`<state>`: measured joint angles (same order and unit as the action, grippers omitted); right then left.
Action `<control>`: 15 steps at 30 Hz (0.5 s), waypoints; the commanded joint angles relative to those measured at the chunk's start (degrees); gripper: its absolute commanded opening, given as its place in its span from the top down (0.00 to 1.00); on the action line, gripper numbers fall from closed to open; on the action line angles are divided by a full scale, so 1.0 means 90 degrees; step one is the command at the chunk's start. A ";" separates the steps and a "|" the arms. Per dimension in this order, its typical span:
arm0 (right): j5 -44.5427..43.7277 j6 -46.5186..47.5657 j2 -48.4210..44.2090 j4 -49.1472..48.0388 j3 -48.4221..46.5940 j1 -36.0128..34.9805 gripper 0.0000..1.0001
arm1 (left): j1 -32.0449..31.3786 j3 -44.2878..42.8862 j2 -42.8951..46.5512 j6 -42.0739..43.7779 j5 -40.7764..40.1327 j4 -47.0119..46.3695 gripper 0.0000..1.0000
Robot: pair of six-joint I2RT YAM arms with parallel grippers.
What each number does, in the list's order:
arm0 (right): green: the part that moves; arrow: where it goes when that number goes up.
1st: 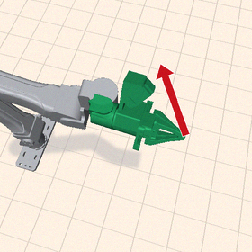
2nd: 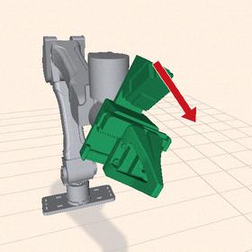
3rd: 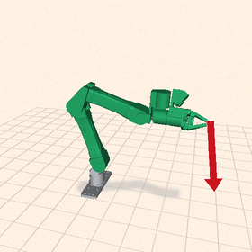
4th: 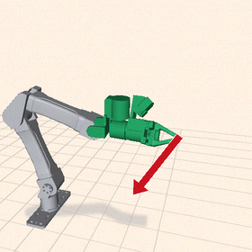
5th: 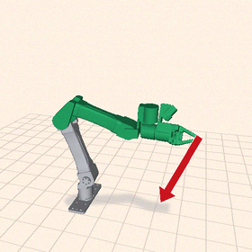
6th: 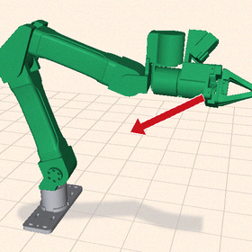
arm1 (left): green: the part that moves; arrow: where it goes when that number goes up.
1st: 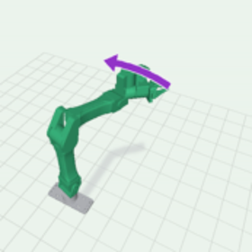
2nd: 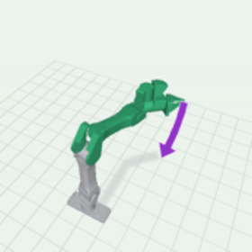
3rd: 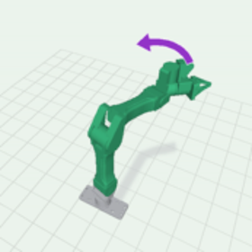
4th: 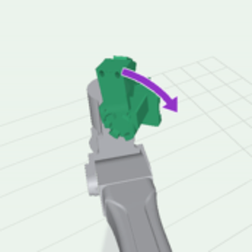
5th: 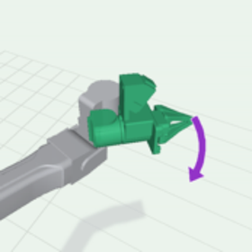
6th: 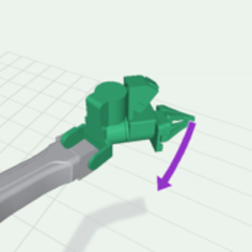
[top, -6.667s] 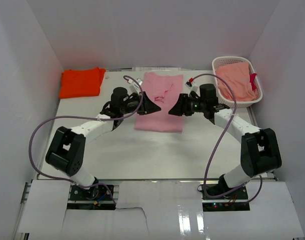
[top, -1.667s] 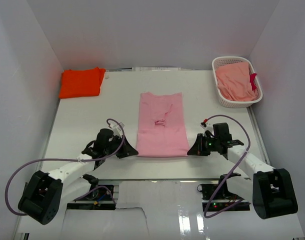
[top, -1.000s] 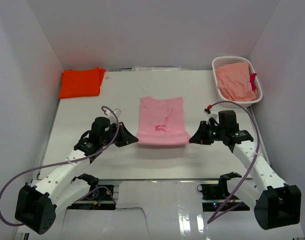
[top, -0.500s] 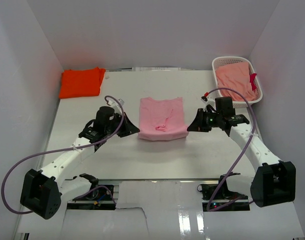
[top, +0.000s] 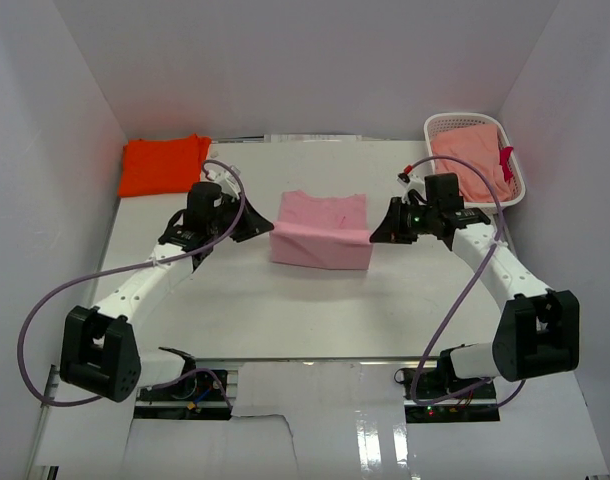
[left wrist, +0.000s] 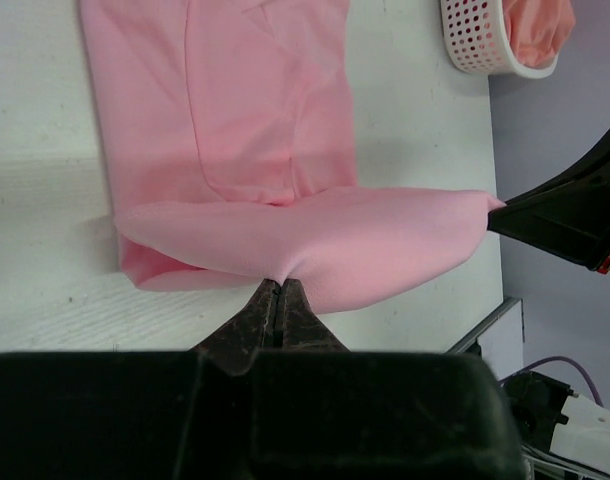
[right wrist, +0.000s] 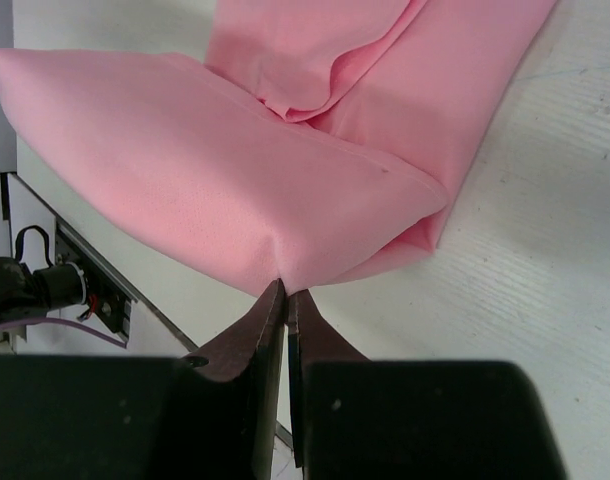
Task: Fold and stack the t-shirts
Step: Fold the long partially folded tshirt into a neat square
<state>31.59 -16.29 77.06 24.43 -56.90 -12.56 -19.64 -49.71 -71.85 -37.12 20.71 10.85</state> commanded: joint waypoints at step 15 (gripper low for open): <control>-0.0131 0.0053 0.1506 -0.0468 -0.1206 -0.0021 0.92 | 0.0277 -0.1244 -0.1635 0.0287 0.0502 -0.0600 1.00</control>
<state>30.96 -16.27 89.52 22.02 -65.10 -12.56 -17.74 -58.41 -86.61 -35.75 24.10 7.03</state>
